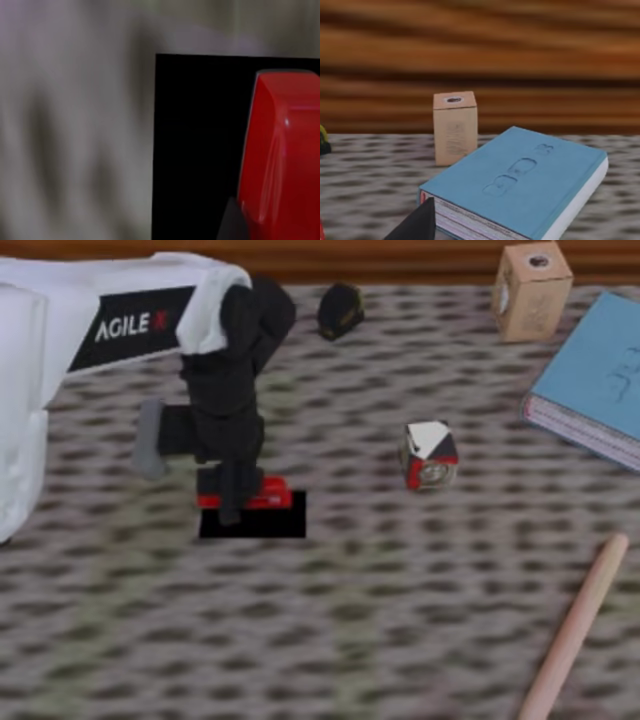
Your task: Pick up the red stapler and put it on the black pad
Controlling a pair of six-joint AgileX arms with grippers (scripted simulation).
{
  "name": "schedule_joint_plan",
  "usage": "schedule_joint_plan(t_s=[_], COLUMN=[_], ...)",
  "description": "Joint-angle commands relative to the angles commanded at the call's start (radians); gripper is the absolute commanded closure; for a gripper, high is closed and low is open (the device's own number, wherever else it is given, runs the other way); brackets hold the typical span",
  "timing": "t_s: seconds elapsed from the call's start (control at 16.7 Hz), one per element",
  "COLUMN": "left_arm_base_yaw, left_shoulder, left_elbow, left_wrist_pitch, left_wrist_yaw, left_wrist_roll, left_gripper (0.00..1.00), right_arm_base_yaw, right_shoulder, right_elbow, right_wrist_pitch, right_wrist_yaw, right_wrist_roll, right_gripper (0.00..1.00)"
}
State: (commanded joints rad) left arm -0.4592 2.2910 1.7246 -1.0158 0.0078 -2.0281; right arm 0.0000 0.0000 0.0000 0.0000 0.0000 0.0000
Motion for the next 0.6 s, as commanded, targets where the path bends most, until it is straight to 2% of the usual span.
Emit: schedule_joint_plan(t_s=[0.18, 0.6], left_arm_base_yaw=[0.000, 0.000], left_shoulder=[0.000, 0.000], left_elbow=[-0.001, -0.001], left_wrist_pitch=[0.001, 0.001], left_wrist_yaw=[0.000, 0.000], left_wrist_roll=[0.000, 0.000], left_gripper=[1.00, 0.47], right_arm_base_yaw=[0.000, 0.000], right_shoulder=[0.000, 0.000], right_elbow=[0.000, 0.000], right_wrist_pitch=[0.000, 0.000], right_wrist_yaw=[0.000, 0.000], right_wrist_roll=[0.000, 0.000], right_gripper=[0.00, 0.00])
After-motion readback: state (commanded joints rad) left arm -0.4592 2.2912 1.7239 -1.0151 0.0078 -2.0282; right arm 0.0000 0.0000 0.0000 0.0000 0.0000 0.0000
